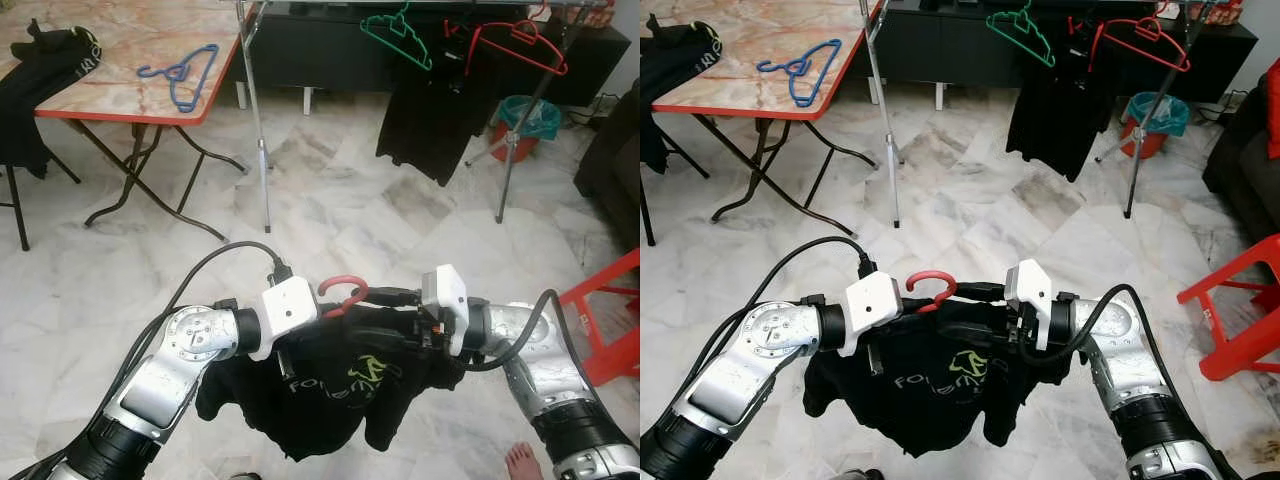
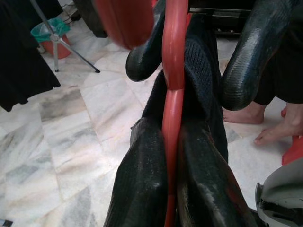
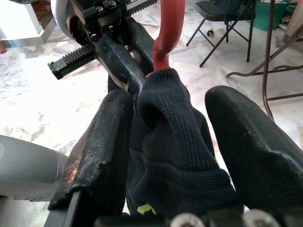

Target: Hang hanger

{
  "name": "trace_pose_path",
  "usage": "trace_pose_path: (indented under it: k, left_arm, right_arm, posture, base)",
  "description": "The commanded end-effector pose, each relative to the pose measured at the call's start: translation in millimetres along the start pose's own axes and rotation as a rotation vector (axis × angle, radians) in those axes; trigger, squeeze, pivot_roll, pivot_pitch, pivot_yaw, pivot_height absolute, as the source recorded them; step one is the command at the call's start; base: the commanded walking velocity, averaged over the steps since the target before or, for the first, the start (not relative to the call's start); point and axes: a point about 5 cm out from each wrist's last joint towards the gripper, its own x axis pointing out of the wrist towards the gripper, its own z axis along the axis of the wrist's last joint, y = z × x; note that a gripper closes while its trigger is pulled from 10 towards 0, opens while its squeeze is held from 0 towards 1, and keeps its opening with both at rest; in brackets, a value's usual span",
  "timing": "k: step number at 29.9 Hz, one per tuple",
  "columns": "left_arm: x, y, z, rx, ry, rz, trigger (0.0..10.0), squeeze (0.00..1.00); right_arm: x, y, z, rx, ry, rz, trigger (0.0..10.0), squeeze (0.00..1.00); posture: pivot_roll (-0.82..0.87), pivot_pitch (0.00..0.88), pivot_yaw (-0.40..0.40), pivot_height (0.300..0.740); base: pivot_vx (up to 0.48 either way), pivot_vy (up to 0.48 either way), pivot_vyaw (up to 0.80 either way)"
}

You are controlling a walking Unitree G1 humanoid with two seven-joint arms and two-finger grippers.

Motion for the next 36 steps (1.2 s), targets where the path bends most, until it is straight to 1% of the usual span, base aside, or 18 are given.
trace_pose_path:
  k: [1, 2, 3, 4, 5, 12, 13, 16, 22, 27, 28, 29, 30, 36]
  left_arm:
    - [2.4, -5.0, 11.7, 0.031, -0.042, -0.033, 9.4, 0.0]
    - [2.5, -5.2, 11.4, 0.031, -0.042, -0.033, 9.4, 0.0]
    - [2.6, -5.3, 11.3, 0.03, -0.041, -0.033, 9.4, 0.0]
    - [2.6, -5.3, 11.2, 0.03, -0.041, -0.034, 9.4, 0.0]
    - [2.5, -5.4, 11.0, 0.03, -0.041, -0.035, 9.3, 0.0]
    - [2.3, -6.0, 10.1, 0.029, -0.036, -0.036, 9.3, 0.0]
    - [2.3, -6.5, 9.4, 0.028, -0.033, -0.038, 9.4, 0.0]
    - [2.6, -6.9, 8.6, 0.028, -0.029, -0.041, 9.4, 0.0]
    - [2.5, -7.3, 8.6, 0.026, -0.029, -0.043, 9.3, 0.0]
    - [3.0, -8.7, 3.6, 0.02, -0.015, -0.041, 9.3, 0.0]
    - [2.8, -8.5, 2.2, 0.02, -0.01, -0.038, 9.3, 0.0]
    - [2.7, -8.5, 2.0, 0.019, -0.009, -0.037, 9.2, 0.0]
    - [2.5, -8.5, 2.0, 0.018, -0.009, -0.037, 9.2, 0.0]
    - [2.1, -8.5, 2.0, 0.017, -0.008, -0.039, 9.3, 0.0]
  right_arm:
    - [-2.2, -2.7, 3.0, -0.005, -0.021, -0.019, 10.0, 0.0]
    - [-2.3, -2.6, 3.1, 0.0, -0.026, -0.018, 10.0, 0.0]
    - [-2.5, -3.0, 3.4, 0.0, -0.029, -0.023, 5.9, 0.0]
    - [-2.6, -3.3, 3.6, 0.0, -0.031, -0.026, 5.9, 0.0]
    - [-2.9, -3.3, 3.5, 0.005, -0.036, -0.025, 0.0, 0.0]
    - [-2.2, -2.8, 3.1, 0.008, -0.041, -0.025, 0.1, 0.0]
    - [-1.6, -2.3, 2.6, 0.007, -0.039, -0.025, 9.9, 0.0]
    - [-1.2, -1.7, 1.7, 0.008, -0.036, -0.023, 10.0, 0.0]
    - [-1.6, -1.6, 1.9, 0.009, -0.038, -0.025, 10.0, 0.0]
    - [-2.9, -4.3, 5.0, 0.005, -0.058, -0.048, 10.0, 0.0]
    - [-2.8, -4.2, 5.6, 0.014, -0.069, -0.046, 8.7, 0.0]
    - [-2.8, -4.1, 5.5, 0.015, -0.069, -0.045, 4.6, 0.0]
    - [-2.7, -3.5, 5.2, 0.024, -0.071, -0.038, 0.0, 0.0]
    - [-1.5, -0.3, 3.6, 0.031, -0.062, -0.014, 0.0, 0.0]
  posture:
    - [0.05, 0.098, -0.072, 0.74]
    - [0.05, 0.098, -0.072, 0.74]
    - [0.05, 0.098, -0.071, 0.74]
    - [0.05, 0.098, -0.071, 0.74]
    - [0.05, 0.099, -0.07, 0.74]
    - [0.06, 0.1, -0.069, 0.74]
    - [0.06, 0.1, -0.069, 0.74]
    - [0.06, 0.1, -0.069, 0.74]
    - [0.06, 0.101, -0.068, 0.74]
    - [0.05, 0.101, -0.067, 0.74]
    - [0.05, 0.101, -0.067, 0.74]
    - [0.05, 0.101, -0.067, 0.74]
    - [0.05, 0.101, -0.067, 0.74]
    - [0.06, 0.1, -0.068, 0.74]
  base:
    - [0.0, 0.0, 0.0]
    - [0.0, 0.0, 0.0]
    - [0.0, 0.0, 0.0]
    - [0.0, 0.0, 0.0]
    - [0.0, 0.0, 0.0]
    - [0.0, 0.0, 0.0]
    - [0.0, 0.0, 0.0]
    - [0.0, 0.0, 0.0]
    - [0.0, 0.0, 0.0]
    - [0.0, 0.0, 0.0]
    - [0.0, 0.0, 0.0]
    - [0.0, 0.0, 0.0]
    - [0.0, 0.0, 0.0]
    - [0.0, 0.0, 0.0]
